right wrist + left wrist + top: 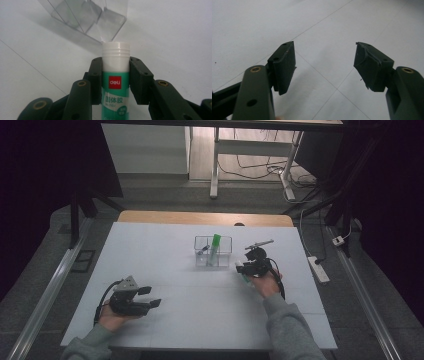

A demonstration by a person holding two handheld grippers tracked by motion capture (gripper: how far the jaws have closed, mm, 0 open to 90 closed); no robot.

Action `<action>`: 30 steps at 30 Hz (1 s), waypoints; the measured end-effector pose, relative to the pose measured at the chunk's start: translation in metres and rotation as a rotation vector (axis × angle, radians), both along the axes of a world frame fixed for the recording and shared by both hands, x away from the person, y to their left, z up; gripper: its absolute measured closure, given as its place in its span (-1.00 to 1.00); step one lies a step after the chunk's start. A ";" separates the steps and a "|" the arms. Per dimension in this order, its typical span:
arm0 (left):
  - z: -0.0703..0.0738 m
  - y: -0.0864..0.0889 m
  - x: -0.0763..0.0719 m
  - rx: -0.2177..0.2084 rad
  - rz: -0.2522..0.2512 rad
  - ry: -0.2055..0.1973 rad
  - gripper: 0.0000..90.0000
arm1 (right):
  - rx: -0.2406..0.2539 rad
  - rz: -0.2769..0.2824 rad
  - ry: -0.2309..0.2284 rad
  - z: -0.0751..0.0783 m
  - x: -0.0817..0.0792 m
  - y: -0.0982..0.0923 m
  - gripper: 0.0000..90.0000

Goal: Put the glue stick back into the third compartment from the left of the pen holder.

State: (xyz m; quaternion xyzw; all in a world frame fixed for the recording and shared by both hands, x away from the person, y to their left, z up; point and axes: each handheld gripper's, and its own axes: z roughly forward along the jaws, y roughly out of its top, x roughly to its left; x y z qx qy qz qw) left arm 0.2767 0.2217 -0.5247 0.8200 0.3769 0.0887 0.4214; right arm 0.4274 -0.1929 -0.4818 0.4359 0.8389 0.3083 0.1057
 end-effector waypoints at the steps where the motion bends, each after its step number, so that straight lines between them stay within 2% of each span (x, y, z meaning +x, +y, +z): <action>1: 0.000 0.000 0.000 0.000 0.000 0.000 -0.26 | 0.006 0.000 -0.004 0.001 -0.001 -0.001 0.44; 14: 0.000 0.000 0.000 0.004 -0.001 0.000 -0.26 | 0.065 0.007 -0.071 0.014 -0.006 -0.007 0.44; 17: 0.000 0.000 0.000 0.003 0.001 0.000 -0.26 | 0.106 0.014 -0.077 0.017 -0.008 -0.008 0.44; 24: 0.000 0.000 0.000 0.004 0.002 -0.001 -0.26 | 0.143 0.039 -0.144 0.027 -0.013 -0.007 0.44; 30: 0.000 0.000 0.000 0.004 0.002 -0.001 -0.26 | 0.185 0.037 -0.191 0.035 -0.016 -0.009 0.44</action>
